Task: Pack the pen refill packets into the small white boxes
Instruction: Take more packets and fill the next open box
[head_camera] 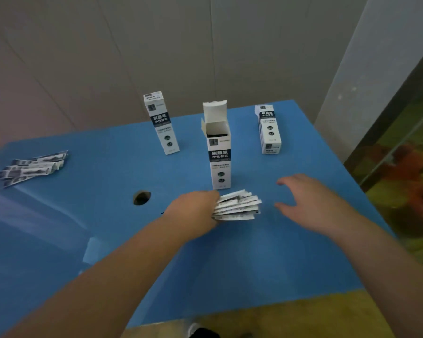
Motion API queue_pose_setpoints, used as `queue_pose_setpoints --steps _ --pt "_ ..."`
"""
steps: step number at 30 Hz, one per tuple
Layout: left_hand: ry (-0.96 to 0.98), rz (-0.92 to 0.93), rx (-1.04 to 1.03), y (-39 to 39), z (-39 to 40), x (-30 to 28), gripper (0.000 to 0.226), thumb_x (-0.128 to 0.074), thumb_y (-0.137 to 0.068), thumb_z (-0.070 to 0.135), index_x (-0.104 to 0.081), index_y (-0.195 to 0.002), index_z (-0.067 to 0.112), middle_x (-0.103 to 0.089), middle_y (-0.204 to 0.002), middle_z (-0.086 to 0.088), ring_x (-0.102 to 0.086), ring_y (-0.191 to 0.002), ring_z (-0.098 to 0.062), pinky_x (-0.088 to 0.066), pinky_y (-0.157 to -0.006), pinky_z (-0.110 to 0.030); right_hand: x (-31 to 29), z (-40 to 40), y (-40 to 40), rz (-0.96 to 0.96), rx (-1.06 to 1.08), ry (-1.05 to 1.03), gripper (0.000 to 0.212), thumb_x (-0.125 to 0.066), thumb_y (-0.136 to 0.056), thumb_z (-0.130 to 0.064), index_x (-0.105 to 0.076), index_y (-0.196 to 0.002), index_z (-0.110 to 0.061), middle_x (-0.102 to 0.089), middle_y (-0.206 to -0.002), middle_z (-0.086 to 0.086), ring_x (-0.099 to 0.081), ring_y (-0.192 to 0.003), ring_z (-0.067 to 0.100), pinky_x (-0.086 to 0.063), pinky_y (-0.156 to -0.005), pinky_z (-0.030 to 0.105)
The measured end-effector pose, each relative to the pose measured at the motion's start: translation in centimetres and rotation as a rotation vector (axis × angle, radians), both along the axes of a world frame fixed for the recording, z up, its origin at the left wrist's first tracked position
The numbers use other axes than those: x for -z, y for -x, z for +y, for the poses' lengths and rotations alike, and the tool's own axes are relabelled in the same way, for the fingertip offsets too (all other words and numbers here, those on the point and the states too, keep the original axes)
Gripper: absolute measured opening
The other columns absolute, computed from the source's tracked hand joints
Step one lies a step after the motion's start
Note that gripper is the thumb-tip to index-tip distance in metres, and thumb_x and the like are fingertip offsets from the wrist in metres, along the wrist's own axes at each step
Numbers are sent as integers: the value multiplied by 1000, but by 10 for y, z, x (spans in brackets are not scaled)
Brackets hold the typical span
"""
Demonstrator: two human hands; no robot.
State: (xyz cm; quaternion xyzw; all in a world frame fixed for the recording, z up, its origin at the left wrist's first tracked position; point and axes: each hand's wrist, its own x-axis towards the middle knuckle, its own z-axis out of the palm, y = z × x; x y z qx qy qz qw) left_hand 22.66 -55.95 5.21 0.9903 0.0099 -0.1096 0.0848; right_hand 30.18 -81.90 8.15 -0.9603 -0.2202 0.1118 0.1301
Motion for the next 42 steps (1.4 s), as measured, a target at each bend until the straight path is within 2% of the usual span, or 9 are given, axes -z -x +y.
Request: queue_pose_setpoints --steps 3,6,9,14,18,26,33,39,42 --pt "-63 5 49 -15 -12 8 27 -66 -89 46 -43 -95 33 -60 -100 8 -51 -79 -15 -38 -65 -30 5 -11 -2 12 24 -17 56 -65 -91 -45 -50 -142 -25 -52 -139 -1 -49 -131 21 -43 -107 40" --pt "-128 -18 62 -19 -12 13 62 -68 -76 73 -55 -118 30 -61 -119 7 -59 -102 -21 -43 -85 -35 12 -14 -3 33 5 -11 56 -64 -92 -46 -49 -142 -25 -52 -139 -1 -49 -131 21 -43 -107 40" --pt "-137 -34 39 -9 -7 18 101 -63 -65 87 -43 -146 30 -53 -142 8 -50 -130 -21 -33 -109 -40 15 -11 -7 35 -2 -16 54 -63 -93 -47 -49 -142 -27 -50 -140 -3 -49 -131 20 -44 -105 39" --pt "-90 -76 -20 10 -1 20 118 -44 -61 98 -31 -156 30 -45 -151 9 -40 -139 -18 -26 -118 -38 18 2 -8 20 -21 -41 53 -62 -94 -45 -49 -142 -28 -51 -139 -4 -50 -129 19 -45 -103 38" --pt "51 -143 -162 13 0 13 120 -40 -63 97 -32 -156 22 -41 -155 5 -34 -144 -19 -26 -119 -36 17 7 -6 -4 -45 -60 50 -62 -95 -43 -50 -141 -28 -52 -137 -6 -50 -127 18 -45 -100 34" --pt "886 -375 -466 -39 -1 -31 118 -89 -74 45 -12 -162 30 -39 -158 9 -36 -145 -10 -32 -117 -33 11 24 6 -69 -107 -100 46 -59 -96 -45 -53 -137 -27 -55 -130 -7 -52 -121 17 -47 -96 34" --pt "916 -435 -346 -56 10 -46 55 -87 -82 16 -59 -129 22 -73 -117 12 -67 -113 -4 -52 -106 -39 10 74 22 -115 -320 -94 51 -62 -93 -50 -56 -135 -21 -59 -122 -2 -53 -116 21 -49 -97 39" --pt "844 -622 -402 -23 29 -48 53 -86 -81 14 -57 -118 39 -71 -106 28 -65 -103 10 -49 -86 -7 16 112 22 -151 -444 95 50 -66 -90 -52 -60 -127 -19 -60 -117 3 -56 -110 28 -46 -93 40" --pt "818 -666 -423 3 37 -51 55 -86 -82 15 -56 -118 44 -70 -108 30 -65 -104 10 -48 -85 -6 18 115 19 -142 -474 164 37 -67 -92 -44 -68 -118 -17 -58 -112 3 -57 -105 28 -49 -91 41"
